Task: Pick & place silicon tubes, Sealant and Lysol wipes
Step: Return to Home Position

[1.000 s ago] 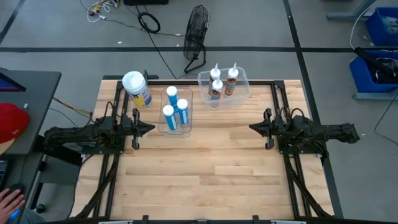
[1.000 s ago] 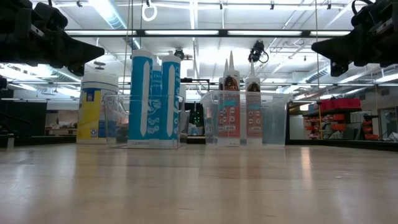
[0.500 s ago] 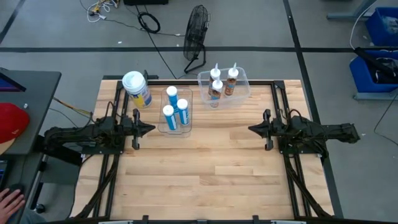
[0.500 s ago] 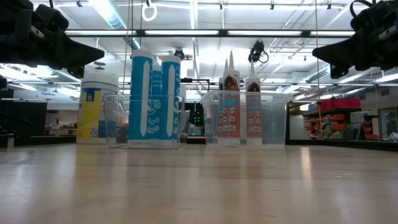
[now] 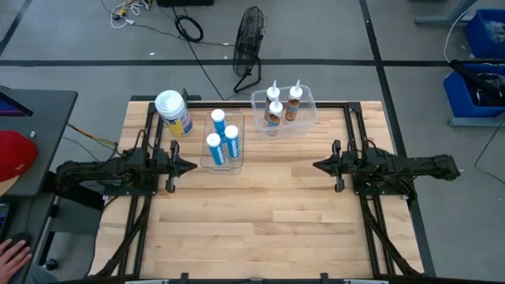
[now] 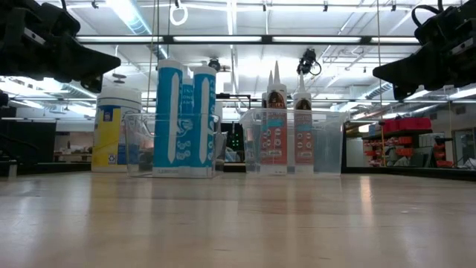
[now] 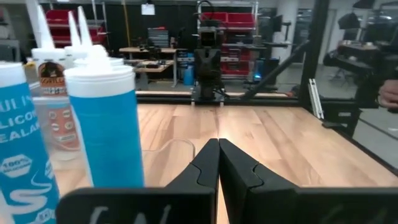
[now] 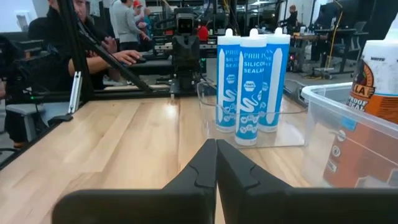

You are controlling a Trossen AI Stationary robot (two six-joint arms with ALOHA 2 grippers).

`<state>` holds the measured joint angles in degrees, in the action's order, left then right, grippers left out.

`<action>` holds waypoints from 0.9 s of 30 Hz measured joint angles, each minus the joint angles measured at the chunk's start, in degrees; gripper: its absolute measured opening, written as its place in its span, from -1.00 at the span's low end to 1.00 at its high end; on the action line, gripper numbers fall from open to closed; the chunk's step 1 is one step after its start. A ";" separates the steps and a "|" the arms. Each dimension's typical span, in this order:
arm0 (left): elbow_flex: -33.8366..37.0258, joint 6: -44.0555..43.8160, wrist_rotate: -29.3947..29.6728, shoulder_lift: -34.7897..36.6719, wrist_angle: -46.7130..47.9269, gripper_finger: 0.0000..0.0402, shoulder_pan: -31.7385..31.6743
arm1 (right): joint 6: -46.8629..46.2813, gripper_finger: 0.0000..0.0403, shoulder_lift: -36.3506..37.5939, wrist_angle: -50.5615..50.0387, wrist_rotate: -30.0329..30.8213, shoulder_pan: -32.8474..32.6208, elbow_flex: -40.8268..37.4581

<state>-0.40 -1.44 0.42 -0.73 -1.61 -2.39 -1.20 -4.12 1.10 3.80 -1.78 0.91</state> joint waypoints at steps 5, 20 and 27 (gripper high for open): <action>0.00 2.27 -0.55 0.00 0.00 -0.94 0.00 | 0.14 -0.94 0.00 0.02 -0.25 0.00 0.00; 0.00 1.52 1.08 0.00 0.15 -0.94 0.00 | 0.19 -0.94 0.00 0.04 -0.27 0.00 0.00; 0.02 -1.72 1.25 0.00 -0.14 -0.94 0.00 | 0.21 -0.94 0.00 0.04 -0.23 0.00 0.00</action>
<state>-0.38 -3.16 1.67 -0.73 -1.75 -2.39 -0.99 -4.12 1.15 3.57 -1.78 0.91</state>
